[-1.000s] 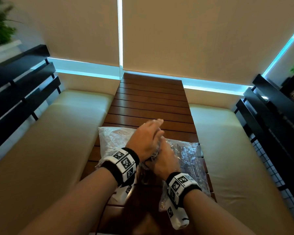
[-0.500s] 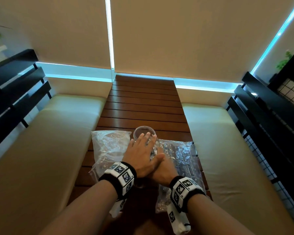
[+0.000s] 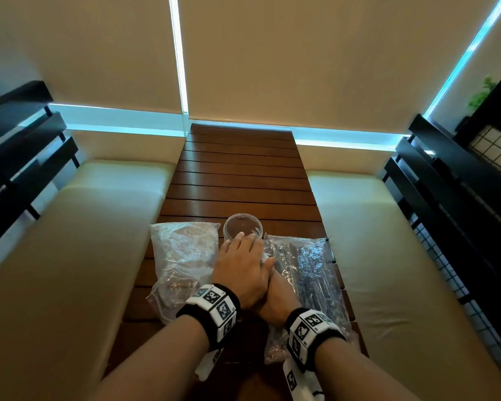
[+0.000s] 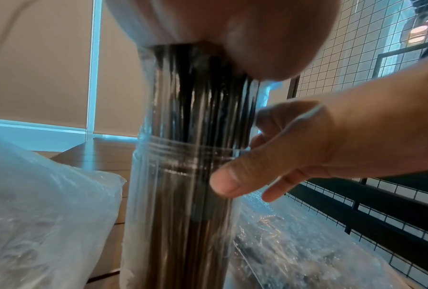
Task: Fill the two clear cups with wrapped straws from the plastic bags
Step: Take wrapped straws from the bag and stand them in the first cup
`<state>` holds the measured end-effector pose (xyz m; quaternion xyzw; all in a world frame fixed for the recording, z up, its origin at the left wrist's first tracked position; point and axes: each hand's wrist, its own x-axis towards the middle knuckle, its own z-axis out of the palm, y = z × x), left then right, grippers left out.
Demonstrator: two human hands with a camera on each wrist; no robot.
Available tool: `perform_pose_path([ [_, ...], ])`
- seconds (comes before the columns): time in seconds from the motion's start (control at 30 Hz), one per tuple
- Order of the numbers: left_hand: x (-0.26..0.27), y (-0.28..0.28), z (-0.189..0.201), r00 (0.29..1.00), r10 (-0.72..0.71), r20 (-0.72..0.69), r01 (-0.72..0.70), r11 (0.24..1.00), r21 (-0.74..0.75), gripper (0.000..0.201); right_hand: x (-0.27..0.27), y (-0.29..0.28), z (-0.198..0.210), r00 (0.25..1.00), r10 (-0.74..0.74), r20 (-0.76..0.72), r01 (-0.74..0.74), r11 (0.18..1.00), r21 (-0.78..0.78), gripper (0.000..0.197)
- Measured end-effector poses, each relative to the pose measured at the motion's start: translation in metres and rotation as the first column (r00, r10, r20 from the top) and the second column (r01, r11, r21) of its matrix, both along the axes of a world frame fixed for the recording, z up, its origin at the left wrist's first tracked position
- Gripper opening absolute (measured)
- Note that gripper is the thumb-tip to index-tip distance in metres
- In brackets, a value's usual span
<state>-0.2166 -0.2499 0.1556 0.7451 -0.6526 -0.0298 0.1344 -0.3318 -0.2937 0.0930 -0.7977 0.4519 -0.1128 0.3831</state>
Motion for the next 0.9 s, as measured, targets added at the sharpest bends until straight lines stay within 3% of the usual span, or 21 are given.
perform_pose_path([
  [0.17, 0.002, -0.003, -0.003, 0.999, -0.045, -0.007, 0.046, 0.999, 0.015, 0.071, -0.002, -0.003, -0.001, 0.998, 0.058, -0.025, -0.058, 0.998, 0.003, 0.031],
  [0.27, 0.014, -0.001, 0.003, 0.979, -0.138, -0.15, 0.152, 0.985, 0.087, 0.091, -0.003, -0.002, 0.001, 0.999, 0.054, 0.008, -0.054, 0.996, 0.069, 0.046],
  [0.37, 0.038, 0.005, 0.011, 0.943, -0.094, -0.318, 0.087, 0.996, -0.038, 0.09, 0.003, 0.001, 0.007, 1.0, -0.014, 0.001, 0.014, 0.997, 0.079, 0.073],
  [0.43, 0.055, 0.012, 0.015, 0.962, -0.02, -0.274, 0.009, 0.999, -0.044, 0.083, 0.012, 0.005, 0.004, 0.998, -0.055, 0.008, 0.054, 0.995, 0.086, 0.078],
  [0.53, 0.065, 0.022, 0.013, 0.985, -0.03, -0.169, 0.035, 0.999, 0.03, 0.074, 0.032, 0.015, -0.002, 0.995, -0.101, -0.028, 0.103, 0.988, 0.114, 0.084],
  [0.57, 0.066, 0.024, 0.013, 0.983, -0.031, -0.179, 0.038, 0.999, 0.038, 0.073, 0.038, 0.016, -0.005, 0.995, -0.093, -0.026, 0.096, 0.989, 0.116, 0.091],
  [0.7, 0.071, 0.025, 0.012, 0.987, -0.009, -0.163, 0.024, 0.996, 0.088, 0.082, 0.041, 0.014, -0.005, 1.0, 0.02, -0.02, -0.016, 0.986, 0.166, 0.082],
  [0.77, 0.072, 0.024, 0.012, 0.991, 0.007, -0.13, 0.007, 0.994, 0.106, 0.078, 0.026, 0.008, -0.004, 0.979, 0.031, -0.202, -0.015, 0.997, 0.082, 0.072],
  [0.83, 0.074, 0.025, 0.011, 0.99, 0.036, -0.134, -0.022, 0.994, 0.107, 0.074, -0.001, -0.002, -0.004, 0.898, -0.13, -0.421, 0.082, 0.988, -0.13, 0.063],
  [0.9, 0.076, 0.025, 0.008, 0.989, 0.052, -0.141, -0.038, 0.994, 0.1, 0.073, -0.033, -0.01, -0.003, 0.776, -0.332, -0.535, 0.246, 0.942, -0.228, 0.067],
])
